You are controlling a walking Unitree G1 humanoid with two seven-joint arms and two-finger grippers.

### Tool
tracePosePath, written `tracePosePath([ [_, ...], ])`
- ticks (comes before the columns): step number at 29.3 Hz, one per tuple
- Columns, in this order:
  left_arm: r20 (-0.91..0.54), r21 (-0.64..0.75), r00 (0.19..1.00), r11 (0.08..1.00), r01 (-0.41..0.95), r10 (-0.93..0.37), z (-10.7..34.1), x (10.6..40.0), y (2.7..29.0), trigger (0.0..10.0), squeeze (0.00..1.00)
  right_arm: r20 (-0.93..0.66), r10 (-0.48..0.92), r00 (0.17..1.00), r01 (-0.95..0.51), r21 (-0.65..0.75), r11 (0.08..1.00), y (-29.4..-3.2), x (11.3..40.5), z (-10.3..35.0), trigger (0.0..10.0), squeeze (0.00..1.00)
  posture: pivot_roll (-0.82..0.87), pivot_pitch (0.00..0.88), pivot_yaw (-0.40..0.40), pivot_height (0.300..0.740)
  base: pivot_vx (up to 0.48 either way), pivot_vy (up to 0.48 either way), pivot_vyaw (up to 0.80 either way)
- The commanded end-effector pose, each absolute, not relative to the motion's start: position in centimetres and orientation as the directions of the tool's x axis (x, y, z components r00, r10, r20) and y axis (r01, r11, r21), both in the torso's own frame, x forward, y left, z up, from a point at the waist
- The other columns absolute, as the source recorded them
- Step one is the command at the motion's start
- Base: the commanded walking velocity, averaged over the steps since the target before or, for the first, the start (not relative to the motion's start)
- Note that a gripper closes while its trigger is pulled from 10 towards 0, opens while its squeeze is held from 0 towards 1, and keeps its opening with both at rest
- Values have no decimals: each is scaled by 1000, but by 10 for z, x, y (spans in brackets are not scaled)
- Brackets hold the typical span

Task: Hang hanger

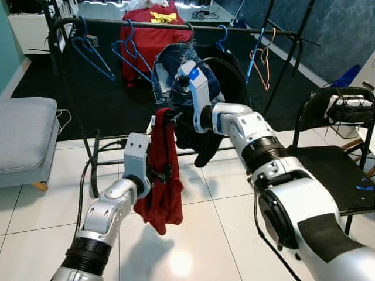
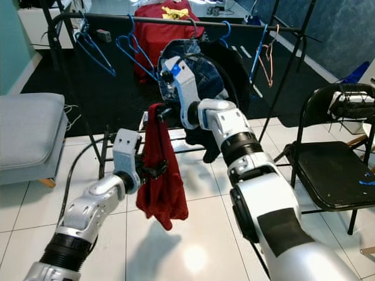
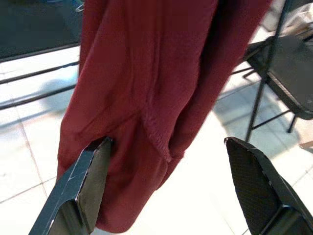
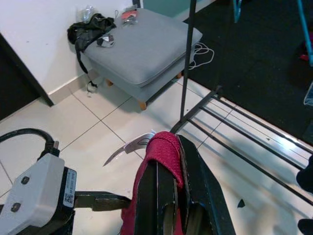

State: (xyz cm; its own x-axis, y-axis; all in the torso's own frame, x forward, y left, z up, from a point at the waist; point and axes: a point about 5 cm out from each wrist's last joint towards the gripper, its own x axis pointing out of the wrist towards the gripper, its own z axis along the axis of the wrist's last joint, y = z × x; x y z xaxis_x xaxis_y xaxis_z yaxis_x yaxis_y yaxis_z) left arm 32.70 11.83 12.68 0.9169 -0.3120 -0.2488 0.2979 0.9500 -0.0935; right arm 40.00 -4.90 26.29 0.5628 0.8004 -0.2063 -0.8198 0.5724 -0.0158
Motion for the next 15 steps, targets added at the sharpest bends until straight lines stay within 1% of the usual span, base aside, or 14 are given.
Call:
tracePosePath([
  [1, -274, -93, 916, 956, 278, -293, 121, 326, 116, 10000, 1000, -168, 805, 569, -819, -25, 573, -48, 401, 273, 0, 0, -61, 115, -80, 740, 0, 0, 0],
  [2, -271, -76, 928, 967, 245, -256, 121, 328, 117, 10000, 1000, -164, 806, 568, -819, -24, 573, -46, 401, 274, 0, 0, -61, 116, -79, 740, 0, 0, 0],
  [12, -271, -76, 928, 967, 245, -256, 121, 328, 117, 10000, 1000, -164, 806, 568, -819, -24, 573, -46, 401, 274, 0, 0, -61, 116, -79, 740, 0, 0, 0],
  [13, -264, -54, 939, 975, 216, -222, 120, 330, 119, 10000, 1000, -159, 808, 567, -821, -22, 571, -45, 400, 275, 0, 0, -61, 116, -79, 740, 0, 0, 0],
  [14, -264, -54, 939, 975, 216, -222, 120, 330, 119, 10000, 1000, -159, 808, 567, -821, -22, 571, -45, 400, 275, 0, 0, -61, 116, -79, 740, 0, 0, 0],
  [15, -235, 32, 963, 989, 143, -132, 121, 336, 129, 8510, 0, -151, 815, 559, -826, -18, 563, -43, 399, 277, 0, 0, -70, 122, -78, 740, 0, 0, 0],
])
